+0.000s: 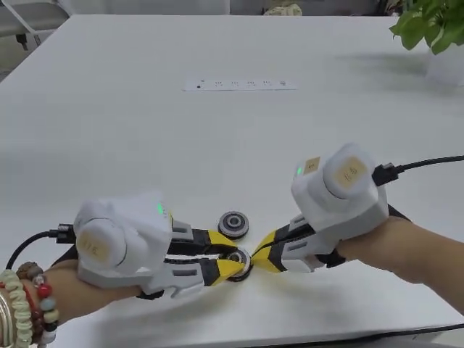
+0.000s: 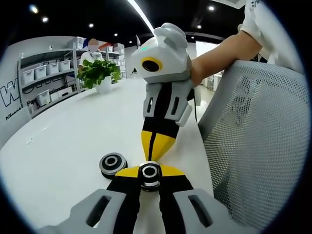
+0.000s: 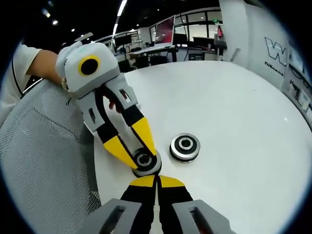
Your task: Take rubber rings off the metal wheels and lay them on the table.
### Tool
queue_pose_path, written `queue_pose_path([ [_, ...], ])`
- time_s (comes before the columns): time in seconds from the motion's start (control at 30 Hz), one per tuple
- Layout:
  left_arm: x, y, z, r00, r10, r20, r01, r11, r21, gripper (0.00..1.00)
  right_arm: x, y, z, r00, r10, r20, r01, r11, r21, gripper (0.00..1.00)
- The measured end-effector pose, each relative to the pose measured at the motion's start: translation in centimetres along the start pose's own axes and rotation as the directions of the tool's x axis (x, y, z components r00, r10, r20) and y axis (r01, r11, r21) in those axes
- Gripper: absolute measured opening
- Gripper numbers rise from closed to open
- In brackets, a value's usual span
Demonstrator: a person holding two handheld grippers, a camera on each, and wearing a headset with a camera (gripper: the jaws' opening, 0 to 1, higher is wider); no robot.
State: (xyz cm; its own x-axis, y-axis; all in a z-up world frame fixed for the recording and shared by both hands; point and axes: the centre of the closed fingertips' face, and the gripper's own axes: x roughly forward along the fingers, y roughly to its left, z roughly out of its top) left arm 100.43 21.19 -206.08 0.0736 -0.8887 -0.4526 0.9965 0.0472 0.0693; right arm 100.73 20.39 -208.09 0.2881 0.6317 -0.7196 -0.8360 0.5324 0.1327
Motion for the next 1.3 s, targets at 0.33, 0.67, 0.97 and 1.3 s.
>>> queue_pose_path([
  [0.33, -0.2, 0.1, -0.2, 0.9996, -0.023, -0.013, 0.023, 0.999, -0.031, 0.08, -0.1, -0.3, 0.0, 1.0, 0.0, 0.0, 0.0, 0.992, 0.123, 0.0],
  [0.67, -0.3, 0.0, -0.3, 0.9994, -0.029, -0.016, 0.029, 1.0, -0.009, 0.08, -0.5, -0.1, 0.4, 0.9957, 0.048, 0.079, -0.073, 0.933, 0.353, 0.0],
  [0.97, -0.1, 0.1, -0.2, 0.9997, -0.022, -0.015, 0.022, 1.0, -0.004, 0.07, -0.8, 0.1, 1.0, 0.9919, 0.063, 0.11, -0.102, 0.909, 0.404, 0.0],
  [1.3, -0.2, 0.0, -0.2, 0.9996, -0.024, -0.015, 0.024, 1.0, 0.01, 0.08, -0.9, 0.4, 1.4, 0.9923, 0.062, 0.107, -0.099, 0.919, 0.383, 0.0],
])
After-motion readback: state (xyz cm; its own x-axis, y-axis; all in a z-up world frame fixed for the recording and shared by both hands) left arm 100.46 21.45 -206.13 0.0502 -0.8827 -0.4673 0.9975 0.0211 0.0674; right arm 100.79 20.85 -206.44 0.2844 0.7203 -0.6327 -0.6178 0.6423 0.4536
